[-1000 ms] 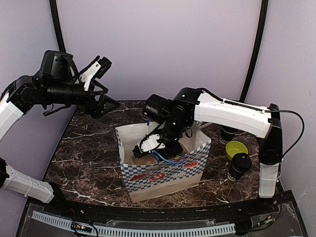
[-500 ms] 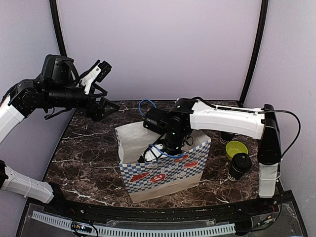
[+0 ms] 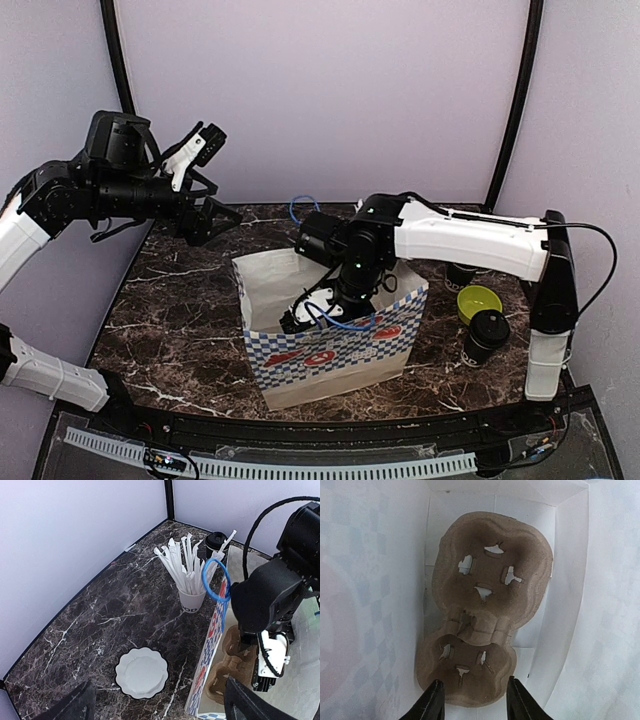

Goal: Pack the takeout coffee

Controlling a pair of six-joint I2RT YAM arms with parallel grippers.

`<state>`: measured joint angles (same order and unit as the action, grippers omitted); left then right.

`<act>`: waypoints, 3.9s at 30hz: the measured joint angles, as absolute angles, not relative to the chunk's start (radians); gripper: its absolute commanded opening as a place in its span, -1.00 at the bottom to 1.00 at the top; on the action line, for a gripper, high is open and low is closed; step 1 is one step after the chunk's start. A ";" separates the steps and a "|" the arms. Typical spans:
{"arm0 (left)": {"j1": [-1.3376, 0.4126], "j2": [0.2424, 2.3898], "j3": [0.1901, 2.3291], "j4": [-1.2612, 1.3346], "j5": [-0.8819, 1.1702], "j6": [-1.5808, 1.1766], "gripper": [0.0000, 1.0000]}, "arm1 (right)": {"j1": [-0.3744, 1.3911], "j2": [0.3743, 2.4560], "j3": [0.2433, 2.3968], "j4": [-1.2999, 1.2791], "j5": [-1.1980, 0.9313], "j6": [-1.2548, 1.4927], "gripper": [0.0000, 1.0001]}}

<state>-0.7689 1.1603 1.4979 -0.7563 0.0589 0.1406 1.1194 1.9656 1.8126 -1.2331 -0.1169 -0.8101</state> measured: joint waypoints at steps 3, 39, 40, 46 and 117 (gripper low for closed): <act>-0.769 1.164 1.498 -0.756 0.059 0.141 0.82 | 1.119 1.912 1.818 -1.239 -0.130 -0.810 -0.16; -0.755 1.295 1.599 -0.685 -0.139 0.068 0.84 | -0.044 1.573 1.682 -1.185 -0.274 -0.841 0.48; -0.755 1.289 1.591 -0.683 -0.139 0.067 0.84 | -0.047 1.615 1.695 -1.202 -0.276 -0.849 0.49; -0.755 1.240 1.539 -0.674 -0.131 0.056 0.84 | -0.038 1.831 1.842 -1.332 -0.297 -0.903 0.51; -0.754 1.227 1.452 -0.634 -0.040 0.040 0.84 | 0.158 1.965 1.795 -1.306 -0.007 -0.833 0.26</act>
